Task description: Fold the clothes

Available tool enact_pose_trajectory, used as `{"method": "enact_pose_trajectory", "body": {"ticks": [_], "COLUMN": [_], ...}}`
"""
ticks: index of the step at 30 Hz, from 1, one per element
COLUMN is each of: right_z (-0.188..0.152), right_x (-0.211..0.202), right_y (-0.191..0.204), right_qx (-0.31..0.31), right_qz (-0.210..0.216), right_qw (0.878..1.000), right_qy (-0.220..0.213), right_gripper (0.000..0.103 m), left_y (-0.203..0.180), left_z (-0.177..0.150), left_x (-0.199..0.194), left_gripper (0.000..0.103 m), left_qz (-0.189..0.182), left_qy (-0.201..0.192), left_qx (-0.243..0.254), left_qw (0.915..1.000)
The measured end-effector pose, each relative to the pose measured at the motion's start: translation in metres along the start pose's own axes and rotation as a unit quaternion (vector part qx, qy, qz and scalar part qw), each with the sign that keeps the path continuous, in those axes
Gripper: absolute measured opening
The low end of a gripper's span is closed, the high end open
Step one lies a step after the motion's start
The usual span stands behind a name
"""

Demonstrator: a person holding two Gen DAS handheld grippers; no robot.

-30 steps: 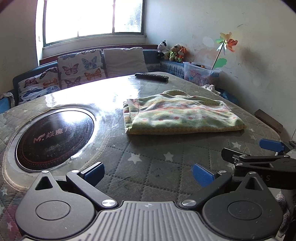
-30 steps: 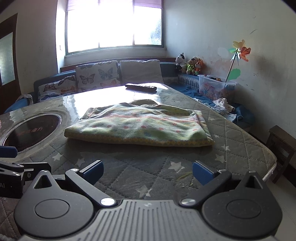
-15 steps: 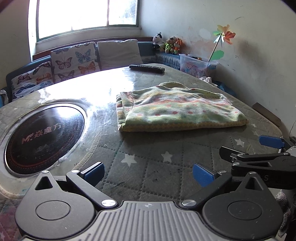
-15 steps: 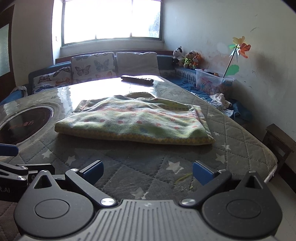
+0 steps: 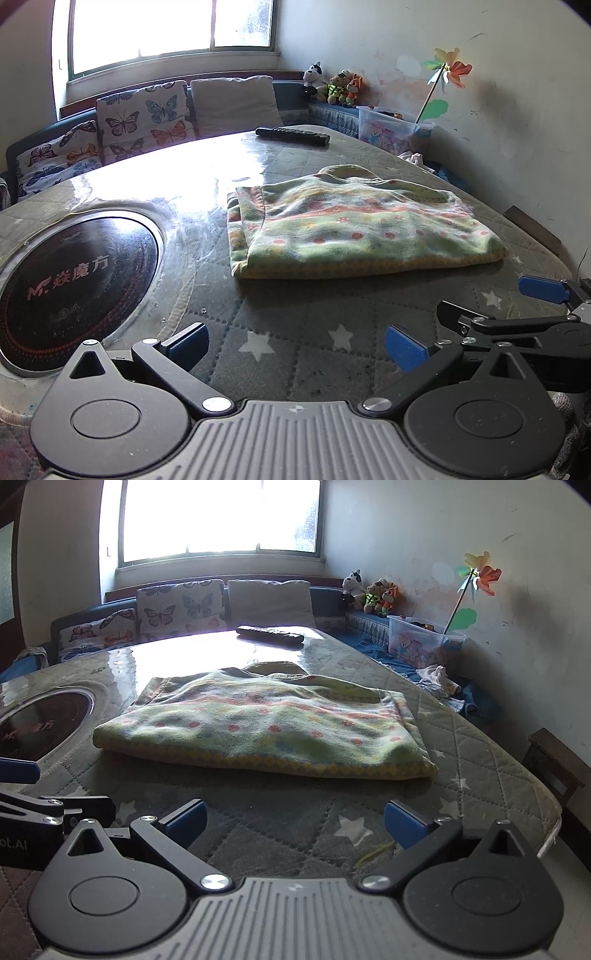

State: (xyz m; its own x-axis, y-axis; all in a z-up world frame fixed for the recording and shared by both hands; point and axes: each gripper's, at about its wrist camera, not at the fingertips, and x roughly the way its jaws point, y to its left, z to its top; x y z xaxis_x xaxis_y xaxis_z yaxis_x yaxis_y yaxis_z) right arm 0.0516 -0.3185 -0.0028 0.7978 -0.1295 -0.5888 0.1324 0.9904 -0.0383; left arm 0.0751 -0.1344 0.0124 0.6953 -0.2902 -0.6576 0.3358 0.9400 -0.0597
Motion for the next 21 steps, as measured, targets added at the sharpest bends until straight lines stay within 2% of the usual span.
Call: {"method": "enact_pose_trajectory", "body": {"ticks": [21], "right_z": [-0.0005], "right_x": [0.0094], "right_y": [-0.0090], "right_qx": [0.015], "right_qz": [0.011], "right_qw": [1.000], "right_qy": [0.003], "right_gripper": [0.103], "left_y": [0.0026], "left_z": [-0.0049], "left_x": [0.0051], "left_gripper": [0.103], "left_qz": [0.017], "left_qy": [0.006], "left_qx": [-0.006], "left_qw": [0.9998]}}
